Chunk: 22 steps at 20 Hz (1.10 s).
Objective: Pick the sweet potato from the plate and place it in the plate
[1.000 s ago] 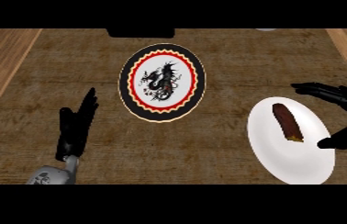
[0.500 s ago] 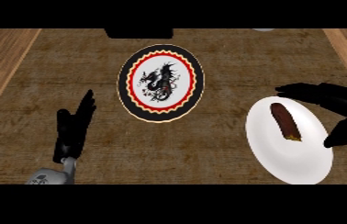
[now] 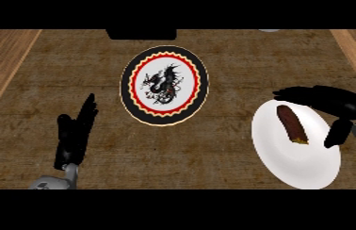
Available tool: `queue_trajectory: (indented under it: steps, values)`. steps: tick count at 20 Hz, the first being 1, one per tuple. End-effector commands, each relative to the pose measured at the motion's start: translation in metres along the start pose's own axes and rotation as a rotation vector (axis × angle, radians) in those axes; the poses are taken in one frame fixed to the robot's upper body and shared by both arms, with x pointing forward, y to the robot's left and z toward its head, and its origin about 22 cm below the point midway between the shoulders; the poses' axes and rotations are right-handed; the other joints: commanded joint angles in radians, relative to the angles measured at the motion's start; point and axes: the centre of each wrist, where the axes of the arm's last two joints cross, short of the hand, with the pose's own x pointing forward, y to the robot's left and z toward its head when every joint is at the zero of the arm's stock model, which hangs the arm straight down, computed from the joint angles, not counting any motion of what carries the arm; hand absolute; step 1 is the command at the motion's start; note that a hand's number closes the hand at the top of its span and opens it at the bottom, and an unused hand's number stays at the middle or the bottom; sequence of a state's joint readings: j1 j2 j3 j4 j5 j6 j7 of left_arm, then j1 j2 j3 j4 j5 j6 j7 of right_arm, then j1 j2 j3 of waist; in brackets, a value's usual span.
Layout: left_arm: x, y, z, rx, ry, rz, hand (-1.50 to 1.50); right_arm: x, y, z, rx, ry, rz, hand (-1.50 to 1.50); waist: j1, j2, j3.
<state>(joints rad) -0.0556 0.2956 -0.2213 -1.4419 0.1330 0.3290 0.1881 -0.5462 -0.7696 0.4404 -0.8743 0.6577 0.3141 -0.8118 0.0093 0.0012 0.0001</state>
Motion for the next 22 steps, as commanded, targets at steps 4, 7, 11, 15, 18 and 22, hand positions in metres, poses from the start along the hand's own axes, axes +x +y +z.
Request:
queue_trajectory:
  steps: [4,7,11,15,18,22]
  values:
    - [-0.022,0.002,0.001,0.003,0.009,-0.016,0.00,-0.009,0.024,-0.015,0.052,-0.014,-0.012,-1.50,-0.002,0.000,0.000]
    - [0.037,0.008,-0.007,0.004,-0.010,0.014,0.00,-0.006,0.014,-0.011,0.057,-0.013,0.012,-1.50,-0.006,-0.002,0.000]
    - [0.011,-0.005,-0.010,0.007,-0.001,-0.002,0.00,-0.011,0.024,-0.023,0.061,-0.022,-0.014,-1.50,-0.003,0.000,0.000]
    - [-0.014,0.002,0.007,-0.029,0.007,0.003,0.00,-0.018,0.038,-0.016,0.064,-0.011,-0.021,-1.50,-0.002,0.000,0.000]
    - [-0.005,-0.002,0.000,-0.001,0.000,0.001,0.00,-0.012,0.030,-0.034,0.103,0.010,-0.014,-1.50,-0.002,0.000,0.000]
    - [0.001,-0.001,-0.001,-0.015,-0.022,-0.012,0.00,-0.020,0.045,-0.030,0.085,-0.042,0.045,1.50,0.003,0.001,0.001]
